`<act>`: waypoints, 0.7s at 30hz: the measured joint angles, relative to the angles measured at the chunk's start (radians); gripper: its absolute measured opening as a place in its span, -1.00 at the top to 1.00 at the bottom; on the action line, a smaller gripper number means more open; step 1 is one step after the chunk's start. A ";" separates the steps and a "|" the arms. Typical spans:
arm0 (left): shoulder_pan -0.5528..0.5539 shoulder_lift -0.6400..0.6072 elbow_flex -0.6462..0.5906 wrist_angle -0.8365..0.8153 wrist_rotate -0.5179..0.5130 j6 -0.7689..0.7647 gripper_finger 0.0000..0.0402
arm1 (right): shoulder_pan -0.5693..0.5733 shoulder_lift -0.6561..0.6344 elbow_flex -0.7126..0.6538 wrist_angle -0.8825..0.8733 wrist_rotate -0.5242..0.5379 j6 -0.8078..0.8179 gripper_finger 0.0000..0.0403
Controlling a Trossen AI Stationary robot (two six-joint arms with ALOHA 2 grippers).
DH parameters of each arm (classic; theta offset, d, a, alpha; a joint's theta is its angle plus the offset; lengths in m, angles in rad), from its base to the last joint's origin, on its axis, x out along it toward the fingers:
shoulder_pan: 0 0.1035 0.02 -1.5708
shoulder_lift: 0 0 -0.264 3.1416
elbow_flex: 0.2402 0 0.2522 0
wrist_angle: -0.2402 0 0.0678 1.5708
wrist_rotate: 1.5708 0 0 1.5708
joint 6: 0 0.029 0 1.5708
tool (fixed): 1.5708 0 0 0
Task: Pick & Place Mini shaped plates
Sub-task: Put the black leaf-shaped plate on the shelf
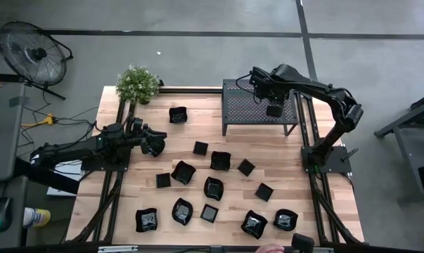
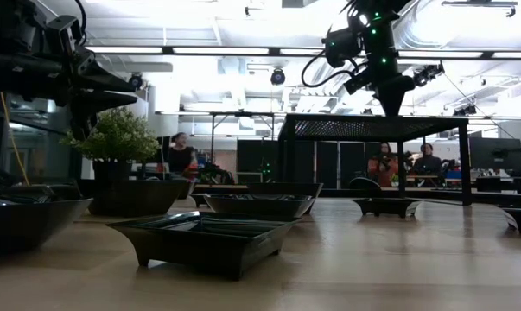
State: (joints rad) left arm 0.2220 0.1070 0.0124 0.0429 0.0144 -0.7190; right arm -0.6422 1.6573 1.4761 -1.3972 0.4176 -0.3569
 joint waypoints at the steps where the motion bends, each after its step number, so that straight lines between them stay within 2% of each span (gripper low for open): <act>1: 0.000 0.000 0.000 0.000 0.000 0.000 0.60 | 0.000 0.000 0.000 -0.001 0.002 0.000 1.00; 13: 0.000 0.000 0.000 0.000 0.000 0.000 0.60 | 0.000 0.000 0.000 -0.010 -0.006 -0.010 0.99; 21: 0.000 0.000 0.000 0.000 0.000 0.000 0.60 | 0.000 0.000 0.000 -0.025 -0.032 -0.004 0.70</act>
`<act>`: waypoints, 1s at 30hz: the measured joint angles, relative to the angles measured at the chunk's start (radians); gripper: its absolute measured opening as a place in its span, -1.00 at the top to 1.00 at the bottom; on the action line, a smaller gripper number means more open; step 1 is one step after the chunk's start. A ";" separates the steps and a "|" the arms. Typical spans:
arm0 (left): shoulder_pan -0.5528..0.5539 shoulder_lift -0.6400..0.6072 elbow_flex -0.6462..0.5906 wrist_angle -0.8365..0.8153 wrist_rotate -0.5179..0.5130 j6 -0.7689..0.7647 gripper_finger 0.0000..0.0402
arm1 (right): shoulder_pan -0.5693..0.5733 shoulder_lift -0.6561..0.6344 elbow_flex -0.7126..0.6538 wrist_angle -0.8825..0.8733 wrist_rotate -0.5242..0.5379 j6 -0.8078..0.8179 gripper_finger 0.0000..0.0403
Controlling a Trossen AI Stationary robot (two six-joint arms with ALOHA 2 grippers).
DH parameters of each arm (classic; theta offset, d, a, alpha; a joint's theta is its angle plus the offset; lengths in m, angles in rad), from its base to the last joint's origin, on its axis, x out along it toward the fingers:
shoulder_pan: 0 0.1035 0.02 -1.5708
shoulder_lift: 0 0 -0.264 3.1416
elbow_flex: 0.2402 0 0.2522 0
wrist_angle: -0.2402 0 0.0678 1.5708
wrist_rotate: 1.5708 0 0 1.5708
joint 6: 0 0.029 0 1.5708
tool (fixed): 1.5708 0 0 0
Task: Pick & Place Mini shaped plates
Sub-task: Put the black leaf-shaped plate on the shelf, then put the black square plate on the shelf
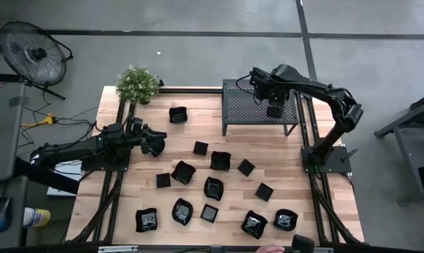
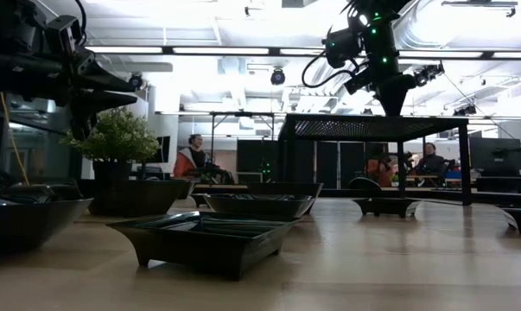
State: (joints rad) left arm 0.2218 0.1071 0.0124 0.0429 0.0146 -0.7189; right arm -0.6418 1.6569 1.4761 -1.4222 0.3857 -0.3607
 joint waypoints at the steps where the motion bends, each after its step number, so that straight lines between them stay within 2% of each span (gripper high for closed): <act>1: 0.000 0.000 0.000 0.000 0.000 0.000 0.60 | 0.000 0.000 0.000 -0.003 -0.009 0.001 0.66; 11: 0.000 0.000 0.000 0.000 0.000 0.000 0.60 | 0.000 0.000 0.011 -0.017 -0.018 0.035 0.35; 19: 0.000 0.000 0.000 0.000 0.000 0.000 0.60 | 0.016 0.000 0.103 -0.096 -0.028 0.085 0.17; 24: 0.000 0.000 0.000 0.000 0.000 0.000 0.60 | 0.047 -0.006 0.185 -0.148 -0.121 0.166 0.12; 27: 0.000 0.000 0.000 0.000 0.000 0.000 0.60 | 0.080 -0.029 0.210 -0.149 -0.223 0.220 0.14; 30: 0.000 0.000 0.000 0.000 0.000 0.000 0.60 | 0.118 -0.059 0.216 -0.149 -0.273 0.292 0.14</act>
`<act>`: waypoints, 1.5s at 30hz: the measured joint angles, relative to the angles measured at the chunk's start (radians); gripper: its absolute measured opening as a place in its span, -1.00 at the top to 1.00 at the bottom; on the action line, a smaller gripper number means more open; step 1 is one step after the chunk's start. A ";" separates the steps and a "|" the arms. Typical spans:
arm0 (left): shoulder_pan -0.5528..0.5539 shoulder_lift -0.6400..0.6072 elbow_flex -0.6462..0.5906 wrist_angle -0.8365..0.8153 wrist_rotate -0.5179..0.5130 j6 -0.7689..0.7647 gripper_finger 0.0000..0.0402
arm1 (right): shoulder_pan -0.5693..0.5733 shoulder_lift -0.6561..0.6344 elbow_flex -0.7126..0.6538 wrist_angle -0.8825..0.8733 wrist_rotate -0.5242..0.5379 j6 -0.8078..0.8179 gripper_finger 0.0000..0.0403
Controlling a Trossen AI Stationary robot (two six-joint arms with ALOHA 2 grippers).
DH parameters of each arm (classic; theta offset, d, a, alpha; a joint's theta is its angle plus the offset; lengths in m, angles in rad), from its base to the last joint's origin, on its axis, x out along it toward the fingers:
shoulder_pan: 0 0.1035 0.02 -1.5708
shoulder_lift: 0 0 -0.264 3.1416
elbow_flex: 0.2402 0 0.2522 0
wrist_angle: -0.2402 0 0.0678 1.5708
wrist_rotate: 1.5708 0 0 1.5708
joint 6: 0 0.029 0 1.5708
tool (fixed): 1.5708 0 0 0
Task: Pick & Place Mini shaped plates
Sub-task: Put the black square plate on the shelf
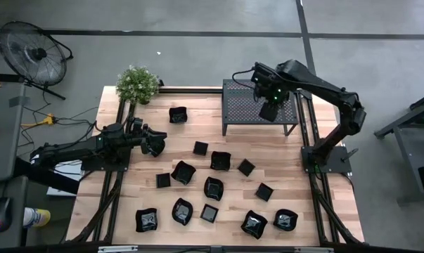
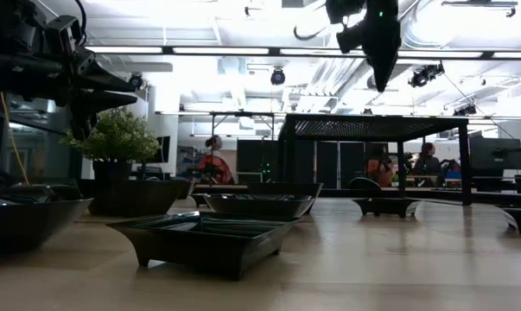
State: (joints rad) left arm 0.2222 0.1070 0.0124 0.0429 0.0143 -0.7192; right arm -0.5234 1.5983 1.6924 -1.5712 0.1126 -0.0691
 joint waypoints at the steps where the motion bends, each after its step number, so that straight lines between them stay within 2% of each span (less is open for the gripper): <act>1: 0.000 0.000 0.000 0.000 0.000 0.000 0.60 | 0.017 -0.008 0.000 0.000 -0.014 0.026 0.14; 9: 0.000 0.000 0.000 0.000 0.000 0.000 0.60 | 0.211 -0.091 0.000 0.000 -0.173 0.262 0.15; 17: 0.000 0.000 0.000 0.000 0.000 0.000 0.60 | 0.463 -0.119 -0.002 0.001 -0.182 0.594 0.17; 23: 0.000 0.000 0.000 0.000 0.000 0.000 0.60 | 0.620 -0.119 -0.084 0.003 -0.216 0.829 0.16; 34: 0.000 0.000 0.000 0.000 0.000 0.000 0.60 | 0.797 -0.220 -0.380 0.163 -0.285 1.062 0.18; 45: 0.000 0.000 0.000 0.000 0.000 0.000 0.60 | 0.841 -0.263 -0.797 0.585 -0.373 1.168 0.18</act>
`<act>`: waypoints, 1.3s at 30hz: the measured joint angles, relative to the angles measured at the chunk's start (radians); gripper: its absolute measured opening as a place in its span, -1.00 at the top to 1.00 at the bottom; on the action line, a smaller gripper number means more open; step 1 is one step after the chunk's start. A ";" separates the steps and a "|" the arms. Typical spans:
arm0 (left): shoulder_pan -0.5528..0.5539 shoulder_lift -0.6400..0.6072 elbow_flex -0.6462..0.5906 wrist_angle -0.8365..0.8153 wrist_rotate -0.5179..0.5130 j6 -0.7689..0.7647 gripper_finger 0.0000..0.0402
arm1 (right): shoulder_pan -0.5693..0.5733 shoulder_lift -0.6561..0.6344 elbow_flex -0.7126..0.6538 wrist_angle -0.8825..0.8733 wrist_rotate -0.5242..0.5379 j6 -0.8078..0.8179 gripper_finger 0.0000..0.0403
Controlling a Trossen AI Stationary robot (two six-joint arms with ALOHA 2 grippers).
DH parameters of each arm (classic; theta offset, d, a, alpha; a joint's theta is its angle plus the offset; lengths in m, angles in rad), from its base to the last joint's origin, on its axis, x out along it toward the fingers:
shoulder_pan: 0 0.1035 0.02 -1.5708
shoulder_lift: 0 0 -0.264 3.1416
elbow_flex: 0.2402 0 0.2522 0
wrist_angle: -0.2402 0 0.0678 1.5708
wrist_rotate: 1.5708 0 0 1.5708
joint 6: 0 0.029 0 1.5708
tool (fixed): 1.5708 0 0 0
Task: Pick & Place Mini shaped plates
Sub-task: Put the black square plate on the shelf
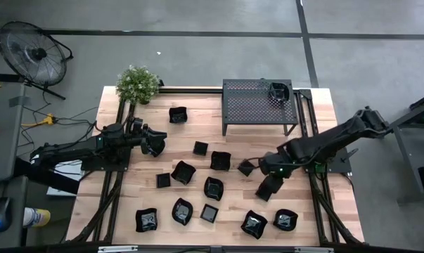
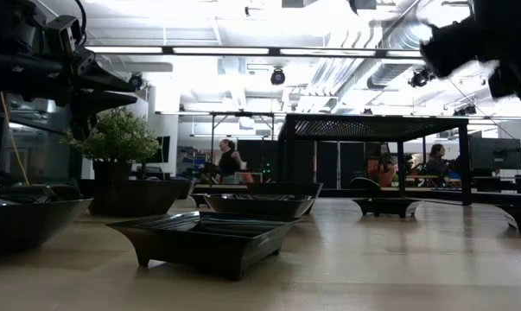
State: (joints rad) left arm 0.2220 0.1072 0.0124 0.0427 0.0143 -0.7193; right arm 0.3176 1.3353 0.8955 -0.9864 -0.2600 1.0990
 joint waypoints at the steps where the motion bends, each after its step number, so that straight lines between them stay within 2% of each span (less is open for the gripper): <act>1: 0.000 0.000 0.000 0.000 0.000 0.000 0.60 | -0.001 0.000 -0.032 0.024 -0.003 0.001 0.18; 11: 0.000 0.000 0.000 0.000 0.000 0.000 0.60 | 0.000 0.000 -0.222 0.356 -0.010 -0.026 0.18; 19: 0.000 0.000 0.000 0.000 0.000 0.000 0.60 | 0.004 0.008 -0.240 0.379 0.021 -0.110 0.18; 39: 0.000 0.000 0.000 0.000 0.000 0.000 0.60 | 0.020 0.085 -0.237 0.435 0.044 -0.113 0.18</act>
State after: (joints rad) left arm 0.2219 0.1070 0.0124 0.0425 0.0143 -0.7189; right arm 0.3378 1.4200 0.6586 -0.5513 -0.2157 0.9863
